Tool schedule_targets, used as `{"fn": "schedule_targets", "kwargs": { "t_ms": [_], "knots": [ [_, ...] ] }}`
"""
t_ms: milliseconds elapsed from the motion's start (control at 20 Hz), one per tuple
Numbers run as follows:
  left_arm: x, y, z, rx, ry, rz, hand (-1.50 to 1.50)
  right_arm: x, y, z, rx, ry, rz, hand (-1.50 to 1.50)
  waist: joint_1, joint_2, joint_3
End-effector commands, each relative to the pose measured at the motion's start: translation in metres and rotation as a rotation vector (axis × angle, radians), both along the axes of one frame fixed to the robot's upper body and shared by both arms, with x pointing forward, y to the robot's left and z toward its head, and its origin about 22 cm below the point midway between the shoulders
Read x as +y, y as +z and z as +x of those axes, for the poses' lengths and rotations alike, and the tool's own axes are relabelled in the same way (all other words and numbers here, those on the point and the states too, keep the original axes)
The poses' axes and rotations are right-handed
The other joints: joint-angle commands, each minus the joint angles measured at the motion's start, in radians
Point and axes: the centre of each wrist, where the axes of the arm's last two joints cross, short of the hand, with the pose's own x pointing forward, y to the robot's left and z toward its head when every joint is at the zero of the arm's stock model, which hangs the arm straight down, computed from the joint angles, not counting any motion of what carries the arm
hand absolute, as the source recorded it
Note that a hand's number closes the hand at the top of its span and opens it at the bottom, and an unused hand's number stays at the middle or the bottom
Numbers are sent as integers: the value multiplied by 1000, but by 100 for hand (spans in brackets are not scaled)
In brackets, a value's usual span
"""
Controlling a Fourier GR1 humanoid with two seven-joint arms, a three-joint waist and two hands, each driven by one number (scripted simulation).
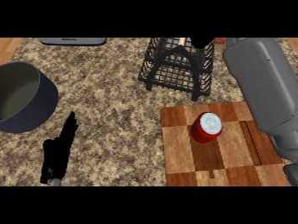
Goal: Pick the sweet potato from the cutting board and place it in the tiered basket
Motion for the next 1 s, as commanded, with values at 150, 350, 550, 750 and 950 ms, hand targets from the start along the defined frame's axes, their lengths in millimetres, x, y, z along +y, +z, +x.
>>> {"fn": "schedule_targets", "kwargs": {
  "t_ms": [150, 350, 550, 750, 950],
  "knots": [
    [-8, 4, 0, -1, 5, 9, 0, -4, -43, 8, 82, -13, 324, -150, 1, 3, 0],
    [-9, -3, -4, -9, 7, 5, 0, 6, -58, 11, 70, 14, 452, -150, 2, 3, 0],
    [7, 3, -6, -2, -3, -9, 0, 6, -42, 13, -16, 33, 622, -150, 4, 1, 0],
    [-12, -9, 2, -5, 17, 2, 0, -21, -37, 14, -140, 2, 707, -150, -10, 2, 0],
    [-12, -5, -10, 2, 11, -9, 0, -59, -3, 13, -293, -156, 720, -150, -20, -6, 0]
  ]
}}
